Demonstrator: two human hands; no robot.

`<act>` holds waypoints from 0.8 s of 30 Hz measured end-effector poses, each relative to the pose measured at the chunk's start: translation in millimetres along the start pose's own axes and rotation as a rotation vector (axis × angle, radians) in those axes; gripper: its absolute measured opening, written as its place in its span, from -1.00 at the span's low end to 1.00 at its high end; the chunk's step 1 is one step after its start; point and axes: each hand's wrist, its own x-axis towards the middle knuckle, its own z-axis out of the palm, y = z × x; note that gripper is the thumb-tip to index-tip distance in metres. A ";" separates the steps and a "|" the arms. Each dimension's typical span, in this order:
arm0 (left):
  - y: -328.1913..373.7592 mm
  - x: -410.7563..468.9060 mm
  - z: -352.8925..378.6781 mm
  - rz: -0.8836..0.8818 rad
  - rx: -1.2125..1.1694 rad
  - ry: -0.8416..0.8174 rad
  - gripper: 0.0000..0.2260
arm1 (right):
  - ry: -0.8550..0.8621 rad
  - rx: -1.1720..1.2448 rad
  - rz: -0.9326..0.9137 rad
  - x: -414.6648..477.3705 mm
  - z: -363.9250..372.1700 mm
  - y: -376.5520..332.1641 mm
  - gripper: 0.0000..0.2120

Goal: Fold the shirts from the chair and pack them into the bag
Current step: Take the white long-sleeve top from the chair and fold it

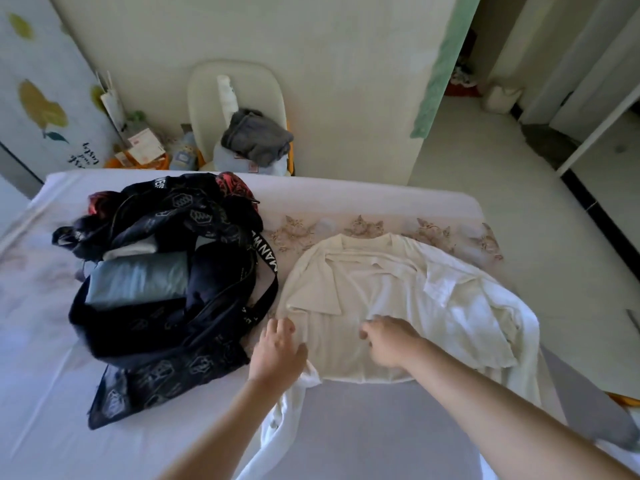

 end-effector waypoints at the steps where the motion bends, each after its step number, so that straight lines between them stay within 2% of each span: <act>1: -4.3 -6.6 -3.0 -0.127 0.020 -0.089 -0.63 | 0.042 0.035 -0.047 2.3 2.6 -12.8 -0.63; 3: -13.1 -15.7 -5.4 -0.287 0.069 -0.258 -0.34 | 0.104 0.070 -0.140 6.9 11.0 -38.0 -0.54; 5: -17.8 -21.1 -7.7 -0.355 0.044 -0.340 -0.23 | 0.168 0.066 -0.232 11.9 17.7 -59.8 -0.46; 8: -29.0 -22.1 -13.8 -0.354 0.062 -0.426 -0.46 | 0.198 0.112 -0.297 19.7 19.9 -85.4 -0.47; 10: -33.5 -23.4 -23.0 -0.326 0.048 -0.416 -0.64 | 0.199 0.123 -0.316 23.2 17.4 -100.0 -0.45; 13: -30.7 -19.7 -52.5 -0.246 -0.110 -0.357 -0.82 | 0.203 0.059 -0.351 28.8 5.5 -119.5 -0.37; 15: -26.7 -12.0 -82.1 -0.134 -0.105 -0.261 -0.88 | 0.191 0.037 -0.344 32.4 -9.4 -130.6 -0.44; 18: -29.9 3.6 -122.2 0.054 -0.047 -0.054 -0.83 | 0.284 0.074 -0.336 43.0 -40.0 -145.7 -0.89; 22: -29.2 34.8 -174.0 -0.007 0.009 0.040 -0.75 | 0.464 0.239 -0.316 64.7 -85.5 -156.6 -0.88; 24: -26.6 56.5 -195.6 0.040 -0.036 0.191 -0.72 | 0.449 0.381 -0.336 76.0 -103.6 -159.1 -0.88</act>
